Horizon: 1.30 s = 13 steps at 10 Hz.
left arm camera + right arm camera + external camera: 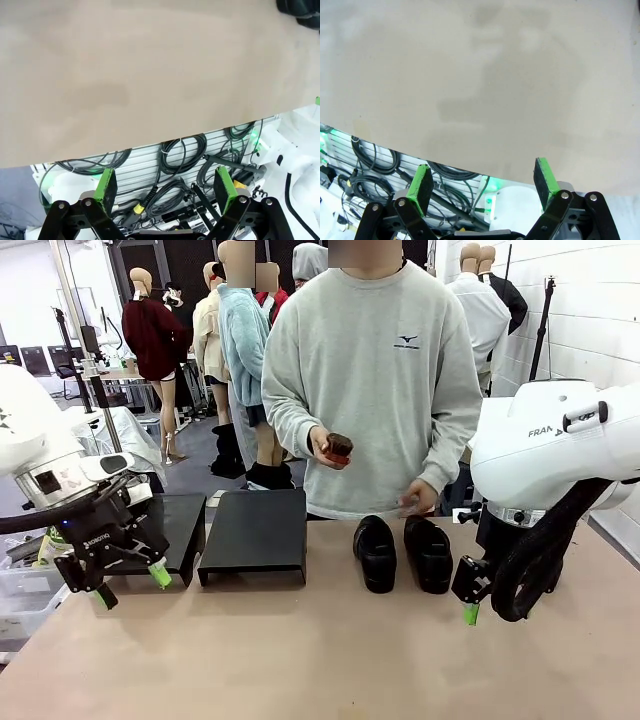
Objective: Organize the shoes by placing them on the stand.
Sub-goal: Pick up one Shoe and place it in the middle of the table.
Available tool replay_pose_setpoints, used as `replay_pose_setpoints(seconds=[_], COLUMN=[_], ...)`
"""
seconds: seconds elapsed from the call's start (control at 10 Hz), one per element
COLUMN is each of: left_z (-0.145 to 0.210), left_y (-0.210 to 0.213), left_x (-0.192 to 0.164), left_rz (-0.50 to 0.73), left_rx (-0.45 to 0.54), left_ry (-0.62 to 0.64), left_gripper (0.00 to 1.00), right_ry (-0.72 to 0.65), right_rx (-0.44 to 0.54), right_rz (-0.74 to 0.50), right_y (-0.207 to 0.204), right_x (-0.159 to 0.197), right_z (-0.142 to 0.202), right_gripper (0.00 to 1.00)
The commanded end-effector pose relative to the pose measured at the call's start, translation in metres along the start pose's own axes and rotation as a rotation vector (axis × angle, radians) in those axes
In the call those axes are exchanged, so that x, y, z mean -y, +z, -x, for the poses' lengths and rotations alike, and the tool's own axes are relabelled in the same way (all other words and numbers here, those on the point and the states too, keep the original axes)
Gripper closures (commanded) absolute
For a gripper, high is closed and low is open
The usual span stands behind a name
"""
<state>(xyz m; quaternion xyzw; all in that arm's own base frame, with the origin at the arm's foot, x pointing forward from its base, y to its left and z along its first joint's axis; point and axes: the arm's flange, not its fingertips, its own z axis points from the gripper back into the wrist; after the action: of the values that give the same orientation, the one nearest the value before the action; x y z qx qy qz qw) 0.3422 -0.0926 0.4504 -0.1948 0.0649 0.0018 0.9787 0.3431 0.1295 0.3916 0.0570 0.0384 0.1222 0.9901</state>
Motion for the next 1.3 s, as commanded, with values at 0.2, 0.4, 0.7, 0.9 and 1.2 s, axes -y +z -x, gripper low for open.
replay_pose_setpoints(seconds=[0.2,0.4,0.7,0.9,1.2], left_z=[0.002,0.002,0.002,0.002,0.002], left_y=[-0.003,-0.003,-0.003,-0.003,-0.003], left_x=[0.002,0.002,0.002,0.002,0.002], left_rz=[-0.003,-0.003,-0.003,-0.003,-0.003], left_rx=[-0.019,-0.019,-0.019,-0.019,-0.019], left_ry=[-0.005,-0.005,-0.005,-0.005,-0.005], left_gripper=[0.00,0.00,0.00,0.00,0.00], right_ry=[0.014,0.014,0.000,-0.002,-0.031], right_rx=[-0.005,-0.005,0.000,0.005,0.046], right_rz=[0.001,0.001,0.000,0.020,0.016], right_y=[-0.001,-0.001,0.000,0.008,0.028], right_x=[0.002,0.002,0.000,0.011,0.043], right_z=[0.000,0.000,0.000,0.006,0.019], right_gripper=[0.00,0.00,0.00,0.00,0.00])
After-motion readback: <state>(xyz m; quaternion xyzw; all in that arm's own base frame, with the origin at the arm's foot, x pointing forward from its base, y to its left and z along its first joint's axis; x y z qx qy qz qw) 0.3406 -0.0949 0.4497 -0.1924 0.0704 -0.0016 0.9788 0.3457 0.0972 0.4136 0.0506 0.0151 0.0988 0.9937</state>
